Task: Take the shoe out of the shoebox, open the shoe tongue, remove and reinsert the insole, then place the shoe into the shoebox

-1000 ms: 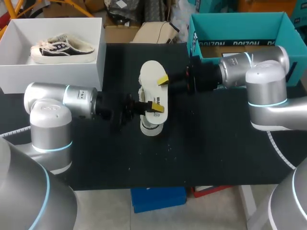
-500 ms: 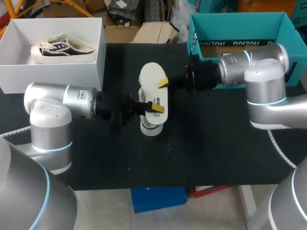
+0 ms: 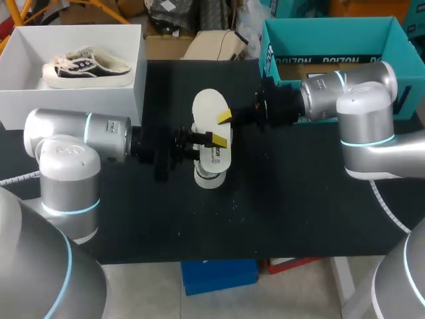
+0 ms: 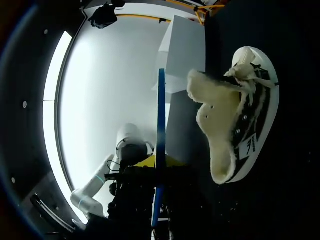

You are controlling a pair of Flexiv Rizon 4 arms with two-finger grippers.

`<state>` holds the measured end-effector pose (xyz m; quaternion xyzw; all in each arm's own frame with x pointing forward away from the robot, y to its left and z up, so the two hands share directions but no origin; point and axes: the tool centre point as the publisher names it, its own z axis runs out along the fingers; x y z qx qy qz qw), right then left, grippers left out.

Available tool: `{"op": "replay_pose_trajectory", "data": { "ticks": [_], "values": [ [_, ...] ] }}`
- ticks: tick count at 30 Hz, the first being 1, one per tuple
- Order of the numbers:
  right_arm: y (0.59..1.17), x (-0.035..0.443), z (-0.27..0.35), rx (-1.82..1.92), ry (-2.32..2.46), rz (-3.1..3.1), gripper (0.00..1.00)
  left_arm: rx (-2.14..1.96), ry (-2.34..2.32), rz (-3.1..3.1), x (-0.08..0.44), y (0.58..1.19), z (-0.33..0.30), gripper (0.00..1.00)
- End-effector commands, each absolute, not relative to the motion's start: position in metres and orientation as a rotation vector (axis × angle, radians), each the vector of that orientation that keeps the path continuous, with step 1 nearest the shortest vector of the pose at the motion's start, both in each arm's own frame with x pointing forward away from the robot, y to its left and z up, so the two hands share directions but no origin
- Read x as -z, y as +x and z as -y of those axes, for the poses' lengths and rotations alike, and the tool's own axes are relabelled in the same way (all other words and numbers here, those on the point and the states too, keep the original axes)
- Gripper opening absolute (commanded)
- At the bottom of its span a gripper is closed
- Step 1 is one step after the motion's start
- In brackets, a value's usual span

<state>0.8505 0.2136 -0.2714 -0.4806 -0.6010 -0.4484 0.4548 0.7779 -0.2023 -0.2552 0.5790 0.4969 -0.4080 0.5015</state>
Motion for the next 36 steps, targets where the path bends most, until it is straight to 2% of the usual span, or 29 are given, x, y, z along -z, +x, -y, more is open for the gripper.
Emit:
{"op": "replay_pose_trajectory", "data": {
  "ticks": [1,17,21,25,36],
  "values": [
    [0.850,0.272,-0.215,1.108,-1.188,1.482,0.00,0.751,1.558,-1.532,0.217,0.743,0.178,1.00],
    [0.850,0.272,-0.215,1.108,-1.188,1.482,0.00,0.423,1.916,-1.957,0.159,0.710,0.142,1.00],
    [0.850,0.272,-0.215,1.108,-1.188,1.482,0.00,0.321,1.887,-2.063,0.149,0.715,0.139,1.00],
    [0.850,0.272,-0.215,1.108,-1.188,1.482,0.00,0.051,1.774,-2.178,0.137,0.722,0.137,1.00],
    [0.850,0.272,-0.215,1.108,-1.188,1.482,0.00,0.051,1.774,-2.178,0.137,0.722,0.137,1.00]
  ]
}}
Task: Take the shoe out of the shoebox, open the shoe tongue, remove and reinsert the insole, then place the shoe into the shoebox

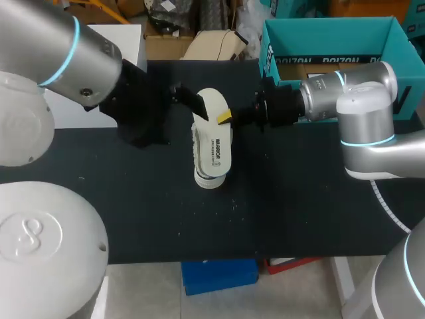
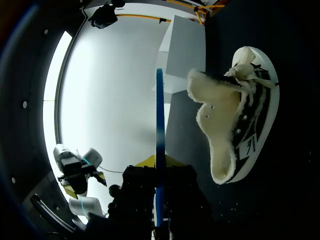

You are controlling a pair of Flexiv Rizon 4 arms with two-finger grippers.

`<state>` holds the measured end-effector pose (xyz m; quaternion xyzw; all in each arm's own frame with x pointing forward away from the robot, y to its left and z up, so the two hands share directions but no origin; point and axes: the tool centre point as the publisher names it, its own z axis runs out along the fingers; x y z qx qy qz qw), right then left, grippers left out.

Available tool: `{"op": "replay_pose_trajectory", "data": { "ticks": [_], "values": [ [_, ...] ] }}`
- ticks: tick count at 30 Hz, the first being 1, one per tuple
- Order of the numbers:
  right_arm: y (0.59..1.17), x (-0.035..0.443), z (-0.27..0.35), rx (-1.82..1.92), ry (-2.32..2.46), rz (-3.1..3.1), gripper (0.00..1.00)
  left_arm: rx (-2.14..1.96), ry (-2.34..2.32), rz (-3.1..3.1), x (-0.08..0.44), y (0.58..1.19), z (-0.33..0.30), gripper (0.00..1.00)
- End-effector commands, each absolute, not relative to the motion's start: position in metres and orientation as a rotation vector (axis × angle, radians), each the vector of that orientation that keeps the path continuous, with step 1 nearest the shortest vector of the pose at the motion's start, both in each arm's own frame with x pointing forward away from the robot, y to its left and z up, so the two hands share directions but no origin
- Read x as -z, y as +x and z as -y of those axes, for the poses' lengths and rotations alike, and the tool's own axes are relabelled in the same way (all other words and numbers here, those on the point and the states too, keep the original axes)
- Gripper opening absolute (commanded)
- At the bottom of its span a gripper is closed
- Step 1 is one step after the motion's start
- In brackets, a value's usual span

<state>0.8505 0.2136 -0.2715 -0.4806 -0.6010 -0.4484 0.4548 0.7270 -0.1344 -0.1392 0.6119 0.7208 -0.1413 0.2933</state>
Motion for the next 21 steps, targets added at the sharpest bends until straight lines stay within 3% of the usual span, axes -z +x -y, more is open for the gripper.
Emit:
{"op": "replay_pose_trajectory", "data": {
  "ticks": [1,21],
  "values": [
    [0.850,0.272,-0.215,1.108,-1.188,1.482,0.00,0.051,1.774,-2.178,0.137,0.722,0.137,1.00],
    [0.850,0.272,-0.215,1.108,-1.188,1.482,0.00,0.155,1.949,-1.998,0.161,0.738,0.157,1.00]
  ]
}}
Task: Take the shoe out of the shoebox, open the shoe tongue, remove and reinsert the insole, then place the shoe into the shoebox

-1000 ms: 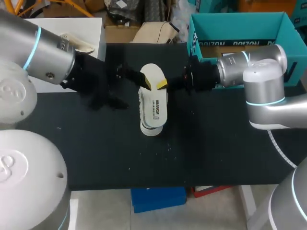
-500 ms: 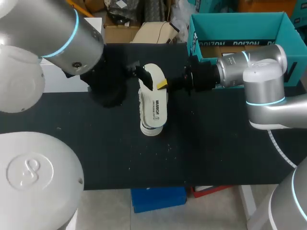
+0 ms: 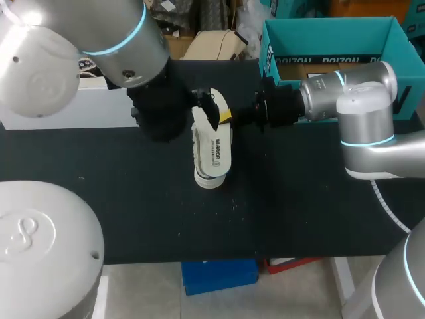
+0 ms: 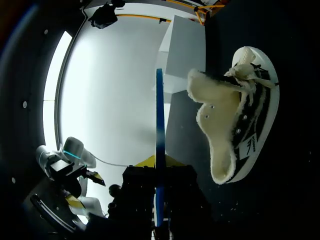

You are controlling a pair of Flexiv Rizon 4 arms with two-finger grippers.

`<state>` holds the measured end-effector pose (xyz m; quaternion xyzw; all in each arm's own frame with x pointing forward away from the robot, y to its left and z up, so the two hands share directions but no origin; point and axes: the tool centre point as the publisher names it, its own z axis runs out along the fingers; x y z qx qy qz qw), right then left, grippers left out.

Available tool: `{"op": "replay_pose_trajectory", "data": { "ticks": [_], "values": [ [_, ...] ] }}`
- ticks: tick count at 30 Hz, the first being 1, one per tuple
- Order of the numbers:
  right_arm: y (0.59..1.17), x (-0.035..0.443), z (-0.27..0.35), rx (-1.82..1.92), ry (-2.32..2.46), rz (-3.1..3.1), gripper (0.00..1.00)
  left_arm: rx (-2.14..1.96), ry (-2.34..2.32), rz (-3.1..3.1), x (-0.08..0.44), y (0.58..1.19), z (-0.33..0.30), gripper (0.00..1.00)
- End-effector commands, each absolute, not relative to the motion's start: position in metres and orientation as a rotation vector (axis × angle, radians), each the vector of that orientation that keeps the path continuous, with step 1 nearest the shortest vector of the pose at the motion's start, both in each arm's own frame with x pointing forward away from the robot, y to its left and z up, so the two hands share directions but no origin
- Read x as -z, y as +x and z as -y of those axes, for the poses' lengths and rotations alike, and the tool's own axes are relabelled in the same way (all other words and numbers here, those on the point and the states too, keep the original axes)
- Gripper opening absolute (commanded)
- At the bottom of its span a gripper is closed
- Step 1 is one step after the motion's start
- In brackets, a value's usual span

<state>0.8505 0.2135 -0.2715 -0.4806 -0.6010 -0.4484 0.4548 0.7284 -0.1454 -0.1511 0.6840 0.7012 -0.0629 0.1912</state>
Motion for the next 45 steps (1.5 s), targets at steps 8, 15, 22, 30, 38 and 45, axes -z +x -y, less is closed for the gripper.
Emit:
{"op": "replay_pose_trajectory", "data": {
  "ticks": [8,15,22,30,38,45],
  "values": [
    [0.850,0.272,-0.215,1.108,-1.188,1.482,0.00,0.039,2.014,-2.123,0.167,0.746,0.173,1.00],
    [0.850,0.272,-0.215,1.108,-1.188,1.482,0.00,0.035,2.009,-2.155,0.172,0.754,0.178,1.00],
    [0.850,0.272,-0.215,1.108,-1.188,1.482,0.00,0.025,2.026,-2.164,0.178,0.763,0.184,1.00],
    [0.850,0.272,-0.215,1.108,-1.188,1.482,0.00,0.019,2.049,-2.184,0.185,0.770,0.185,1.00],
    [0.850,0.272,-0.215,1.108,-1.188,1.482,0.00,0.018,2.055,-2.173,0.183,0.786,0.175,1.00],
    [0.850,0.272,-0.215,1.108,-1.188,1.482,0.00,0.005,2.058,-2.174,0.182,0.809,0.165,1.00]
  ]
}}
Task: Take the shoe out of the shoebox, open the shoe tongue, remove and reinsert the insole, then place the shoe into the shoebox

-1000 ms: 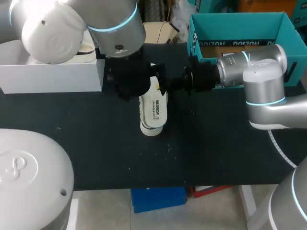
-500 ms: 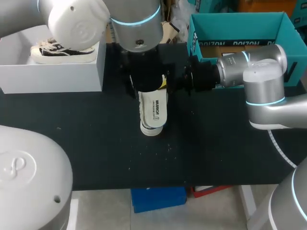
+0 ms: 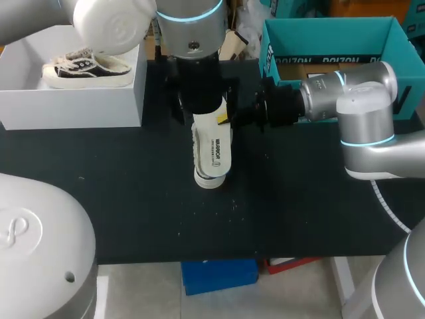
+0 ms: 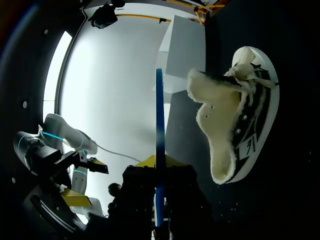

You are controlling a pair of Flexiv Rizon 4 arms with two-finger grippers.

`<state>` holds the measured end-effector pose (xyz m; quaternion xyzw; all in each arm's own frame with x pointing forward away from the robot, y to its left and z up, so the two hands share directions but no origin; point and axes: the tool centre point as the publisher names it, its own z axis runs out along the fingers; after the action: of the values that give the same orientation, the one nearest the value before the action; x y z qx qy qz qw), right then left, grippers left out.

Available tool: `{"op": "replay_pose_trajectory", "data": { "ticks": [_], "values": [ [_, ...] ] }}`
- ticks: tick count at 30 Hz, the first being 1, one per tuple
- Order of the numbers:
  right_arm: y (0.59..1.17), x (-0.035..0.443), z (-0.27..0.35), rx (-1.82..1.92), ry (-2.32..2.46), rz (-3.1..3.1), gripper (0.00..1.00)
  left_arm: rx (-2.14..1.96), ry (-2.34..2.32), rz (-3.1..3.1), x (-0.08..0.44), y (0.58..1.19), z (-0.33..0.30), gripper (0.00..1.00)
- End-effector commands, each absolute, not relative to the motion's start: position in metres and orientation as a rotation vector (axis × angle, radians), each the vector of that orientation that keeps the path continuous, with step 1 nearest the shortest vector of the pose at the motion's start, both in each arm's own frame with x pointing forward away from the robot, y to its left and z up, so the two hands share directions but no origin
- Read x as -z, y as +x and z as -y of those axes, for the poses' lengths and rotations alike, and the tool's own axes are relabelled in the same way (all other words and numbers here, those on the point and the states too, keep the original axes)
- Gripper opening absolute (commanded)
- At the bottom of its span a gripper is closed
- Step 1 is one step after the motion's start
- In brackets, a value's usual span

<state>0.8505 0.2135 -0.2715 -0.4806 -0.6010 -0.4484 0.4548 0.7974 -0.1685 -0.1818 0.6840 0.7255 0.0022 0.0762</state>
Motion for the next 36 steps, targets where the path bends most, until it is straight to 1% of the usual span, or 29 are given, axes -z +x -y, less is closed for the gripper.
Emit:
{"op": "replay_pose_trajectory", "data": {
  "ticks": [1,20,30,36],
  "values": [
    [0.850,0.272,-0.215,1.108,-1.188,1.482,0.00,0.005,2.058,-2.173,0.182,0.813,0.164,1.00],
    [0.850,0.272,-0.215,1.108,-1.188,1.482,0.00,0.002,2.071,-2.150,0.198,0.898,0.150,1.00],
    [0.850,0.272,-0.215,1.108,-1.188,1.482,0.00,0.021,2.079,-2.149,0.213,0.925,0.152,1.00],
    [0.850,0.272,-0.215,1.108,-1.188,1.482,0.00,-0.021,2.078,-2.147,0.211,0.941,0.150,1.00]
  ]
}}
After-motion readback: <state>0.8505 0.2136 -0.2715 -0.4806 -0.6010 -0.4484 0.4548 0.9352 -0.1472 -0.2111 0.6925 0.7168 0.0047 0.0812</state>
